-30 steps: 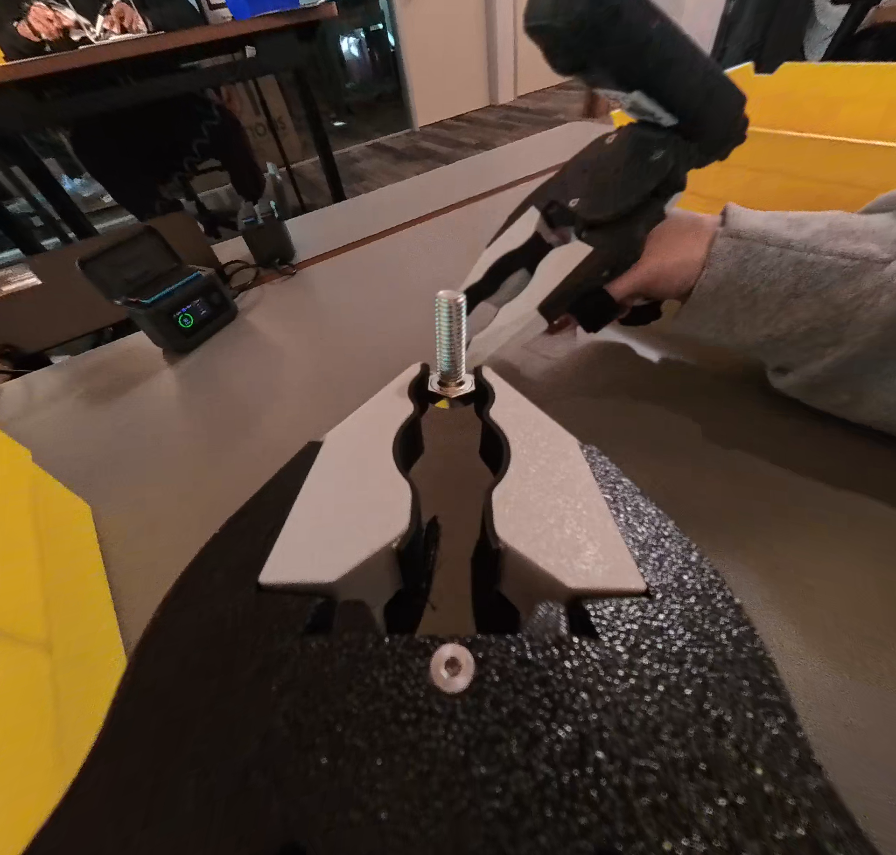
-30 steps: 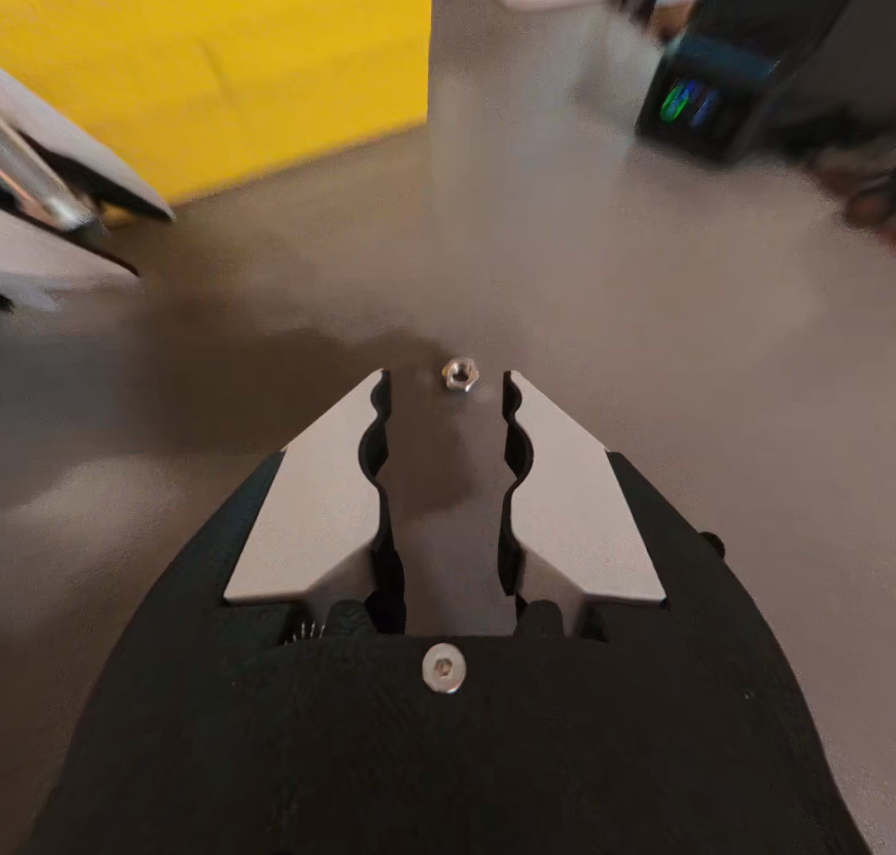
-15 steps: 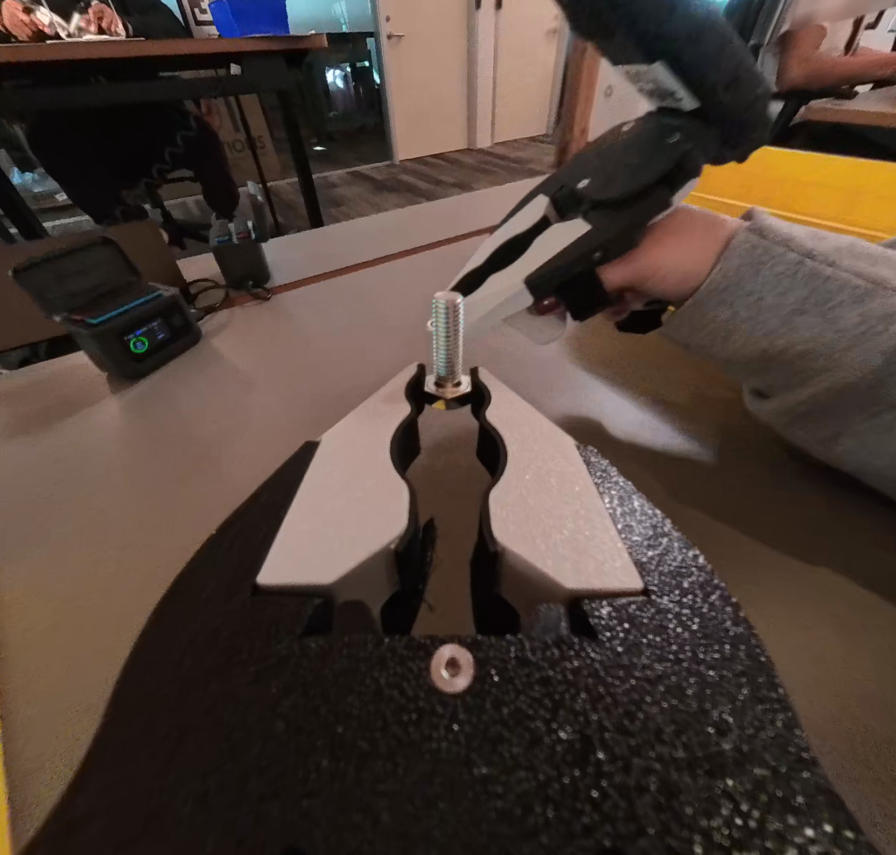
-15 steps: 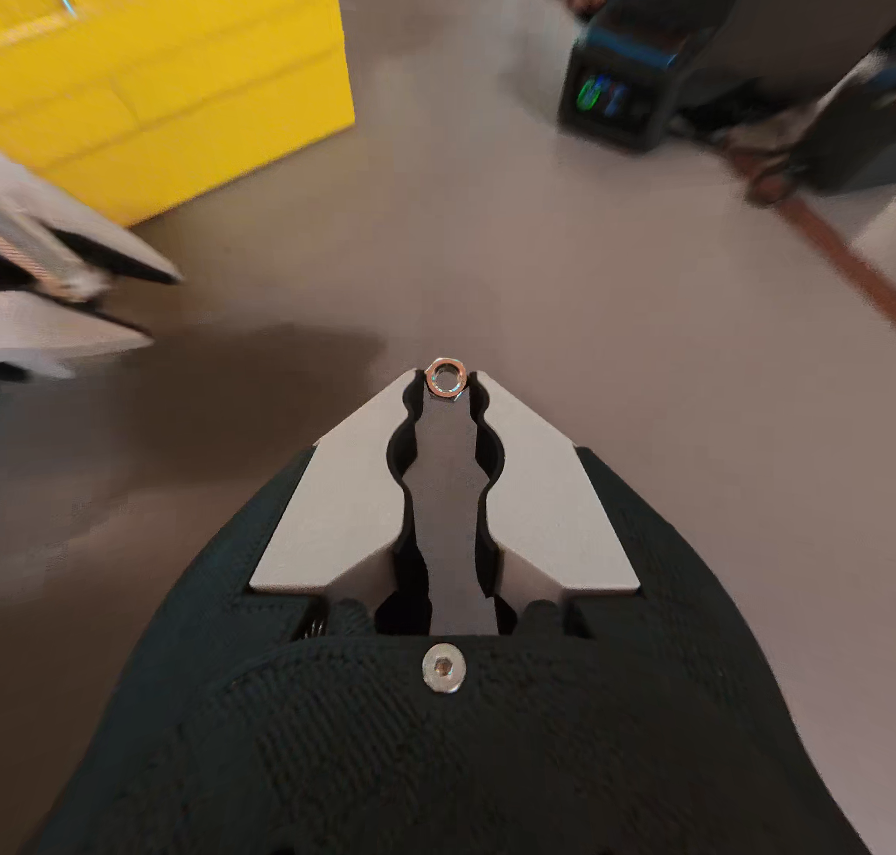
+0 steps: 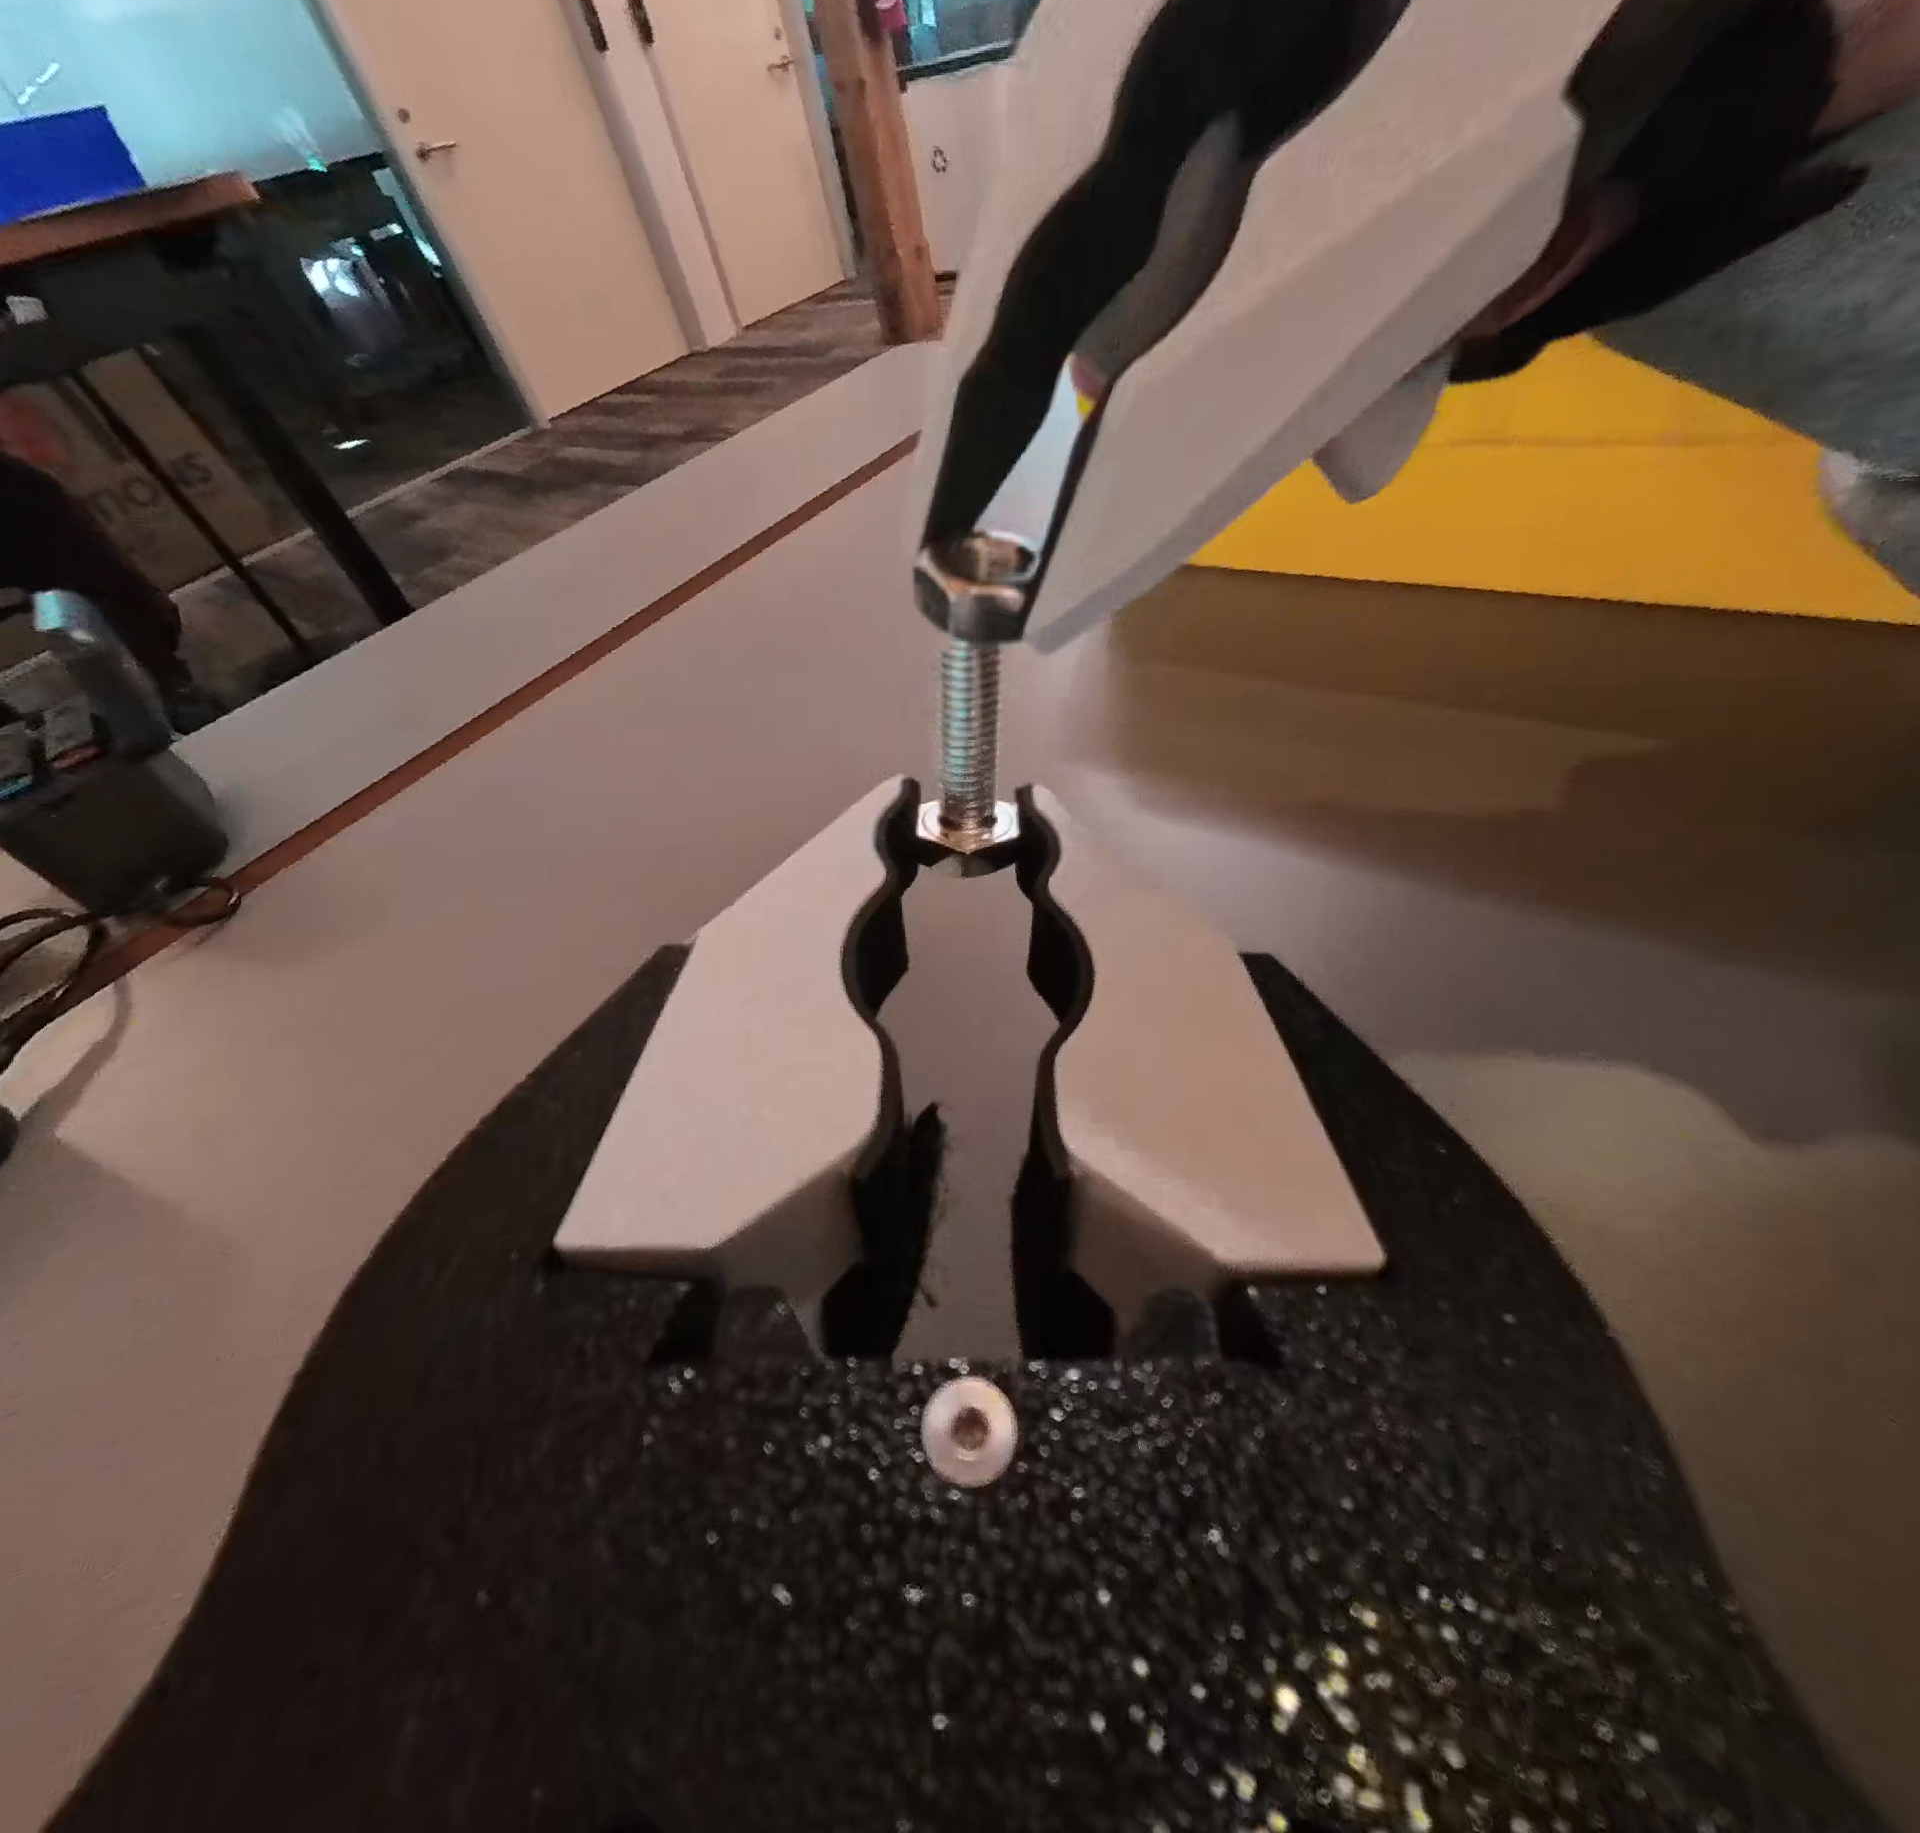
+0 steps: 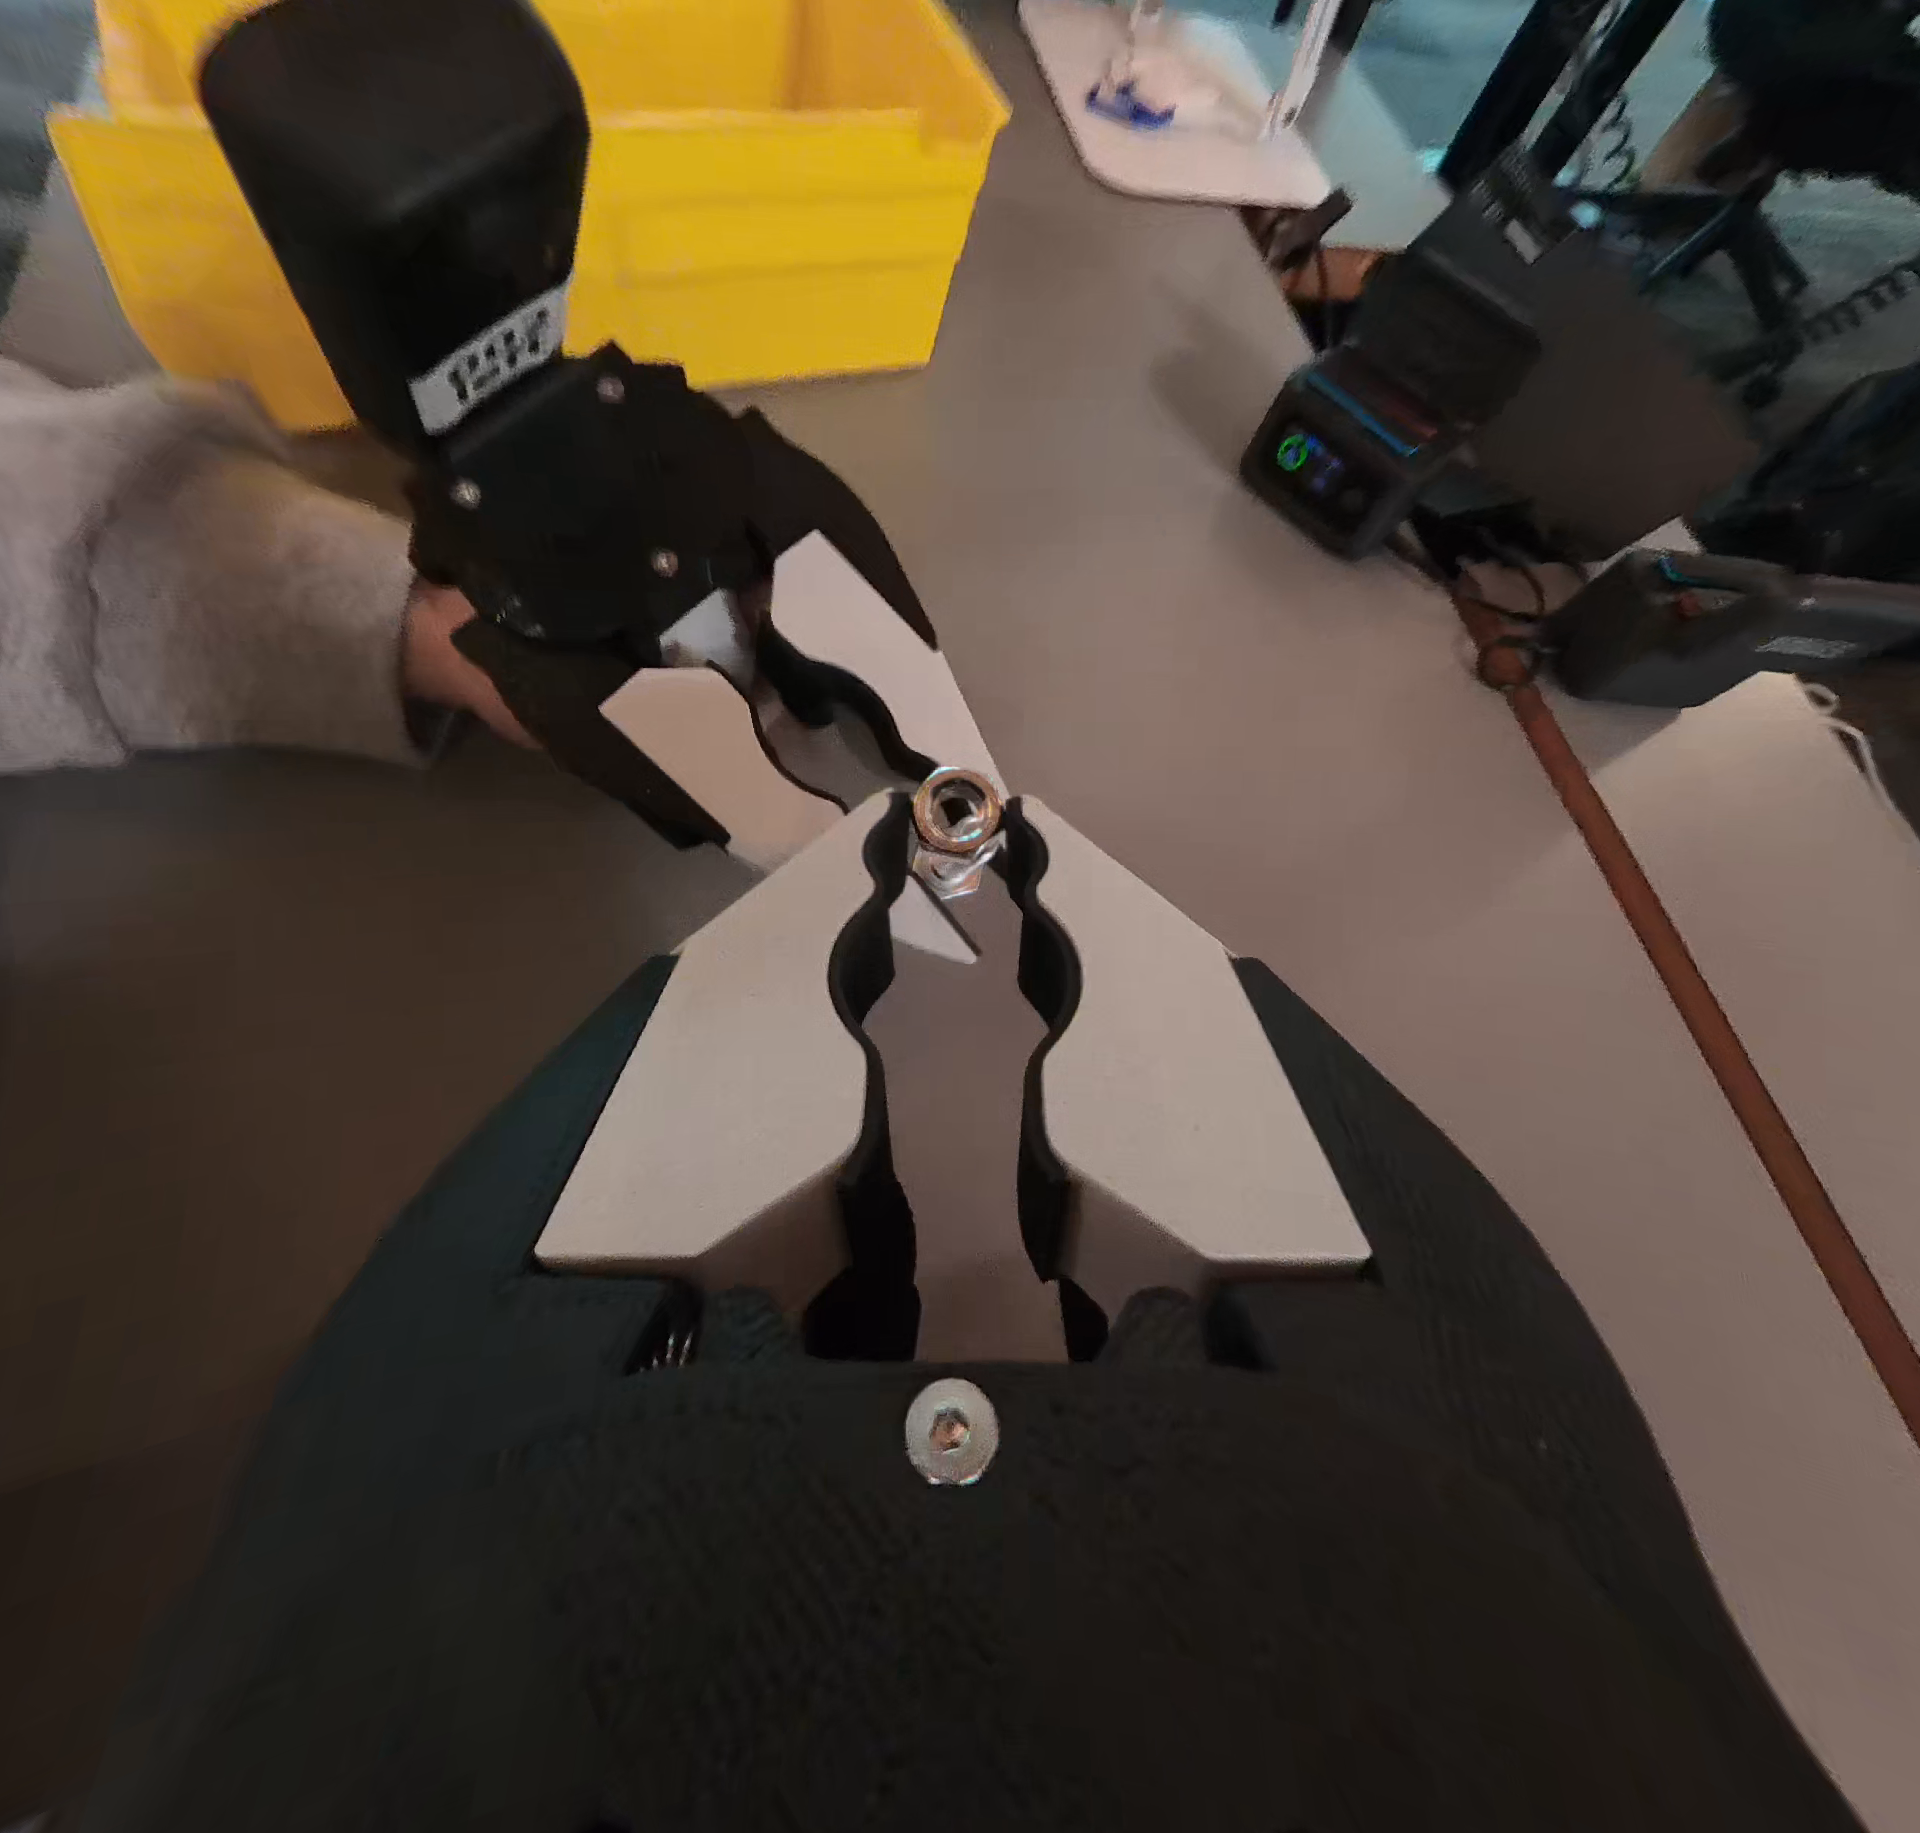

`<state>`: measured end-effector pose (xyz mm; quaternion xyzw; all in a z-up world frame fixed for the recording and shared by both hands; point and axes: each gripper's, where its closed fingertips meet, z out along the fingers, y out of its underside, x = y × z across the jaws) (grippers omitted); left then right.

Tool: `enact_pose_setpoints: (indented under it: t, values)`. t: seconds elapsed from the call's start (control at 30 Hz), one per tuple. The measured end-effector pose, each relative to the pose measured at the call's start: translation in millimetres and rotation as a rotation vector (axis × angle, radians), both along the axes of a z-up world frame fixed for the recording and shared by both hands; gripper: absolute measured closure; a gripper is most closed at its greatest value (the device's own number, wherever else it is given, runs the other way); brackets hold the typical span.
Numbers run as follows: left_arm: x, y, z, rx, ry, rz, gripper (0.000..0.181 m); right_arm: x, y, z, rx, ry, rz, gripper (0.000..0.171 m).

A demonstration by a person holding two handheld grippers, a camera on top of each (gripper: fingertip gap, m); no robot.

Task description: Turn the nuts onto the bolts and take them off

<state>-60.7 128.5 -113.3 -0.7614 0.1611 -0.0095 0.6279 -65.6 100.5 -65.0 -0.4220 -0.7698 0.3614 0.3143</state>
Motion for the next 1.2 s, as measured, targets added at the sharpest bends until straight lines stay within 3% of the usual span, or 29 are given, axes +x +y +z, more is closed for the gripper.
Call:
enact_pose_setpoints:
  t: [0.2,0.5,0.73,0.83,1.03,1.2]
  values:
    - [8.1,-5.0,1.7,0.014,0.007,-0.049,0.165,4.4,-2.0,-5.2,0.028,-0.065,-0.001,0.154]
    - [24.3,-21.5,17.6,0.054,-0.139,-0.218,0.165,12.2,-17.4,8.2,-0.109,-0.113,0.117,0.154]
    - [10.0,-14.7,10.2,-0.005,-0.082,-0.064,0.165,0.1,-8.4,1.6,-0.124,-0.177,-0.104,0.154]
    - [19.1,-12.8,16.0,0.006,-0.102,-0.071,0.165,-2.8,-10.5,-8.9,-0.121,-0.187,-0.188,0.154]
    - [14.1,-9.5,4.3,-0.034,-0.086,-0.043,0.165,-4.9,-7.0,-13.8,-0.100,-0.092,-0.242,0.155]
    - [3.3,-7.6,0.0,-0.047,-0.077,0.027,0.165,-8.3,-4.7,13.6,-0.034,0.205,-0.205,0.155]
